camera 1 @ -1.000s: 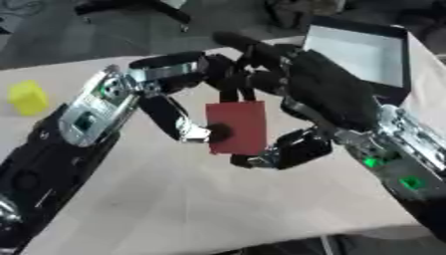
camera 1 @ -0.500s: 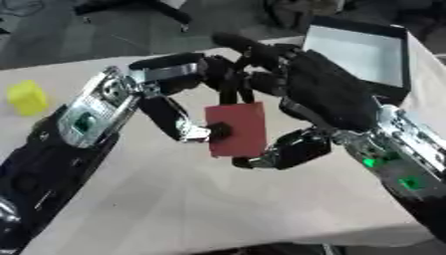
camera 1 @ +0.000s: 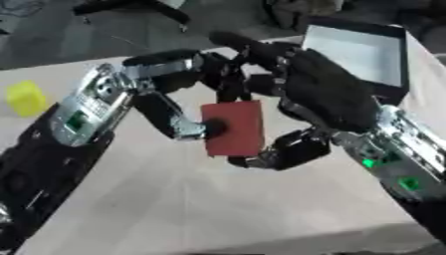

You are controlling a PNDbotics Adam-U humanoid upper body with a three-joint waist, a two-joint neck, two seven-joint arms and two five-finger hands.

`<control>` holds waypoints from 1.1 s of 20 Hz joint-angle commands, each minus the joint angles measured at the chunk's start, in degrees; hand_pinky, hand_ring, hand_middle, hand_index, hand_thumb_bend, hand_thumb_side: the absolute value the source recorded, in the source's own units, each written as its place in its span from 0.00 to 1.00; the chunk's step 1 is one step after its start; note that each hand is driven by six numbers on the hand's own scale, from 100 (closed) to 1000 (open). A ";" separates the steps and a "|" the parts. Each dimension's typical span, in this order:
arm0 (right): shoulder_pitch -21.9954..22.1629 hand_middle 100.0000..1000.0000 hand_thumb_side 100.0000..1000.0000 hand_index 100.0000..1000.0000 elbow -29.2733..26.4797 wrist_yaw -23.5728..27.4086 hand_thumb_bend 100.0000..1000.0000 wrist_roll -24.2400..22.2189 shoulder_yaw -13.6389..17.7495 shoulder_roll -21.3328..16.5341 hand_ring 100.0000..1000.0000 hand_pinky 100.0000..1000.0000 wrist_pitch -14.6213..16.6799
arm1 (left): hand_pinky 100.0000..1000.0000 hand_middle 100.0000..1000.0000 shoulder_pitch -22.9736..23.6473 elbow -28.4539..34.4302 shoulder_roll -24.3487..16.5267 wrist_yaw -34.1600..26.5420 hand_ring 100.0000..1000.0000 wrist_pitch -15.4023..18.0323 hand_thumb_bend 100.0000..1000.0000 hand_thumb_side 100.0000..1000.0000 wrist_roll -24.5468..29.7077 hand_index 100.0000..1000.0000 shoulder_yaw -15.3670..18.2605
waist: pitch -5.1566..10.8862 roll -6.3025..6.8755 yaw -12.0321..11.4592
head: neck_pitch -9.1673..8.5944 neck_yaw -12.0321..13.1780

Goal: Pick up the objects with one hand, pass them to the other hand, and then place them into the box on the other side of the table.

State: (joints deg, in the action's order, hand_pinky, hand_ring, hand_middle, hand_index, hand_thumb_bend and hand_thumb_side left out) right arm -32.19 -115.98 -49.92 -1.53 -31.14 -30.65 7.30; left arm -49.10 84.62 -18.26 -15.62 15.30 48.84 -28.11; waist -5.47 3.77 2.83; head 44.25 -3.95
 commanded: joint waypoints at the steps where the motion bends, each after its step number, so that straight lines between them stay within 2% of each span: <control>1: -0.39 1.00 0.38 0.38 1.39 -1.67 0.26 1.95 1.91 -1.29 0.71 0.62 -1.67 | 0.46 0.32 -0.99 5.02 -0.01 -2.28 0.31 1.90 0.00 0.17 3.12 0.59 -0.28 | 0.68 -0.23 -0.02 | -0.13 -0.13; 5: -0.34 1.00 0.44 0.25 1.39 -2.04 0.24 4.52 1.97 -1.28 0.72 0.61 -2.75 | 0.46 0.33 -0.89 5.37 -0.24 -2.78 0.32 1.39 0.00 0.17 3.12 0.60 -0.20 | 0.70 -0.26 -0.07 | -0.13 -0.19; 6: -0.35 1.00 0.44 0.25 1.39 -2.14 0.24 5.04 1.94 -1.28 0.72 0.61 -2.83 | 0.47 0.34 -0.85 5.40 -0.28 -2.96 0.32 1.29 0.00 0.17 3.12 0.60 -0.22 | 0.69 -0.26 -0.08 | -0.13 -0.19; 9: -0.35 1.00 0.43 0.24 1.39 -2.47 0.21 6.09 1.85 -1.25 0.73 0.61 -2.70 | 0.49 0.36 -0.71 5.67 -0.36 -4.14 0.35 0.99 0.00 0.26 3.12 0.63 -0.57 | 0.65 -0.27 -0.07 | -0.13 -0.18; 15: -0.33 1.00 0.44 0.24 1.39 -3.48 0.18 7.15 1.80 -1.23 0.74 0.62 -2.22 | 0.52 0.41 -0.54 6.20 -0.46 -7.30 0.39 -0.11 0.00 0.65 3.12 0.67 -0.61 | 0.62 -0.29 -0.02 | -0.13 -0.18; 19: -0.28 1.00 0.44 0.24 1.39 -4.18 0.18 7.18 1.71 -1.24 0.75 0.63 -2.02 | 0.52 0.42 -0.44 6.12 -0.45 -8.33 0.40 -0.64 0.00 0.84 3.12 0.68 -0.46 | 0.65 -0.28 0.02 | -0.13 -0.17; 22: -0.19 1.00 0.44 0.25 1.39 -4.50 0.17 7.11 1.67 -1.27 0.75 0.63 -1.96 | 0.52 0.42 -0.39 6.07 -0.45 -8.89 0.40 -1.04 0.00 0.92 3.12 0.68 -0.40 | 0.67 -0.28 0.06 | -0.13 -0.27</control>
State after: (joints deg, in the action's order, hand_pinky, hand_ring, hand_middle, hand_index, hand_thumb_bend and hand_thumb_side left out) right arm -31.83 -116.56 -52.73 5.47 -32.06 -30.01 6.25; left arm -48.79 86.78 -18.73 -22.32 13.57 50.47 -27.92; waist -5.47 3.76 2.82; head 44.25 -4.15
